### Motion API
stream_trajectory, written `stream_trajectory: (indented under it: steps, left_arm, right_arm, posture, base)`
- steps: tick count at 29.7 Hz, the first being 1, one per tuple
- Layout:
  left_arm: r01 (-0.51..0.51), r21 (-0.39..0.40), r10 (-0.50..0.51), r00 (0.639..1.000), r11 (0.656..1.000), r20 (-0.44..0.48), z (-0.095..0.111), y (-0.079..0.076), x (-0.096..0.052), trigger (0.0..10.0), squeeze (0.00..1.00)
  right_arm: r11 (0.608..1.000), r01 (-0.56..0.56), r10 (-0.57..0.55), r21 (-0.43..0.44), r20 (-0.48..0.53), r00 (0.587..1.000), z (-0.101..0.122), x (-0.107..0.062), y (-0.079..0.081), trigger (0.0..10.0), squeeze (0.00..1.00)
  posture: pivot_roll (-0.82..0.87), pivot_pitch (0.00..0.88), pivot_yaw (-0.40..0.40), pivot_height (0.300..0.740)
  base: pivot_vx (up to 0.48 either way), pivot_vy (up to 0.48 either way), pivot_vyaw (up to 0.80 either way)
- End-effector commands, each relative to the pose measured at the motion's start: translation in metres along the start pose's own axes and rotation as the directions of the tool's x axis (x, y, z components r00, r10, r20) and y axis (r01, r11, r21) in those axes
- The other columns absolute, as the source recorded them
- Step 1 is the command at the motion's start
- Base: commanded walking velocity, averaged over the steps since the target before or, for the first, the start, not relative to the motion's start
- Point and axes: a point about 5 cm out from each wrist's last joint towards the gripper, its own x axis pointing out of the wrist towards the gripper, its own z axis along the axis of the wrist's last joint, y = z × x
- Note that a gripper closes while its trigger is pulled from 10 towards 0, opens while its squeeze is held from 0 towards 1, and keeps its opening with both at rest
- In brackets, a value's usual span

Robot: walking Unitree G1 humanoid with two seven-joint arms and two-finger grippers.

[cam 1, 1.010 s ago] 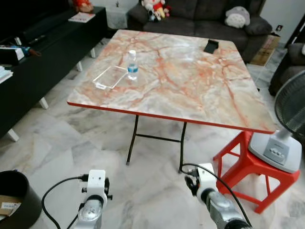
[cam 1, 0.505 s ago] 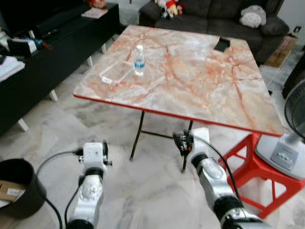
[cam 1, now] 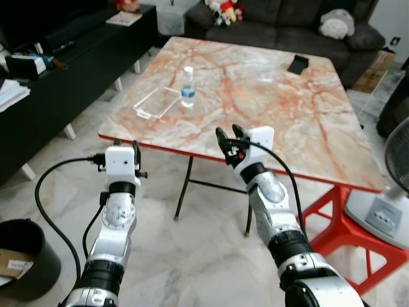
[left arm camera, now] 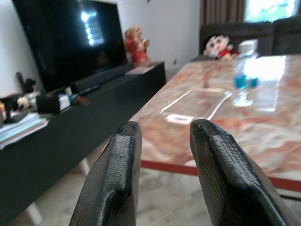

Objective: Picking trash to rubbish bin

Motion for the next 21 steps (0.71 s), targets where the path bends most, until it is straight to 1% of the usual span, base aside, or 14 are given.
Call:
stream_trajectory:
  steps: [1, 7, 10, 12, 21]
  left_arm:
    - [0.008, 0.012, -0.008, 1.000, 1.000, 0.009, 0.0046, -0.0023, 0.0004, 10.0, 0.00]
    - [0.017, 0.013, -0.017, 1.000, 1.000, 0.000, 0.0071, -0.0026, -0.0013, 10.0, 0.00]
    - [0.021, 0.012, -0.021, 1.000, 1.000, -0.001, 0.0084, -0.0047, 0.0001, 10.0, 0.00]
    - [0.023, 0.009, -0.023, 1.000, 1.000, -0.002, 0.0093, -0.0055, 0.0005, 10.0, 0.00]
    - [0.034, 0.006, -0.034, 0.999, 0.999, 0.002, 0.0130, -0.0085, 0.0013, 10.0, 0.00]
  right_arm:
    - [1.000, -0.013, 0.014, -0.019, 0.014, 1.000, 0.0086, 0.0051, 0.0029, 10.0, 0.00]
    - [0.999, -0.010, 0.010, -0.042, 0.005, 1.000, 0.0103, 0.0050, 0.0025, 10.0, 0.00]
    - [1.000, -0.016, 0.016, -0.018, 0.019, 1.000, 0.0112, 0.0048, 0.0038, 10.0, 0.00]
    - [1.000, -0.012, 0.012, -0.004, 0.015, 1.000, 0.0111, 0.0050, 0.0040, 10.0, 0.00]
    - [0.999, -0.025, 0.025, -0.020, 0.000, 1.000, 0.0111, 0.0067, 0.0082, 10.0, 0.00]
  posture:
    - [0.05, 0.061, -0.075, 0.740]
    - [0.05, 0.047, -0.071, 0.740]
    - [0.05, 0.034, -0.072, 0.740]
    - [0.05, 0.034, -0.072, 0.740]
    - [0.05, 0.016, -0.074, 0.740]
  base:
    - [0.424, 0.000, 0.00]
    - [0.431, 0.000, 0.00]
    - [0.434, 0.000, 0.43]
    - [0.435, 0.000, 0.00]
    - [0.433, 0.000, 0.00]
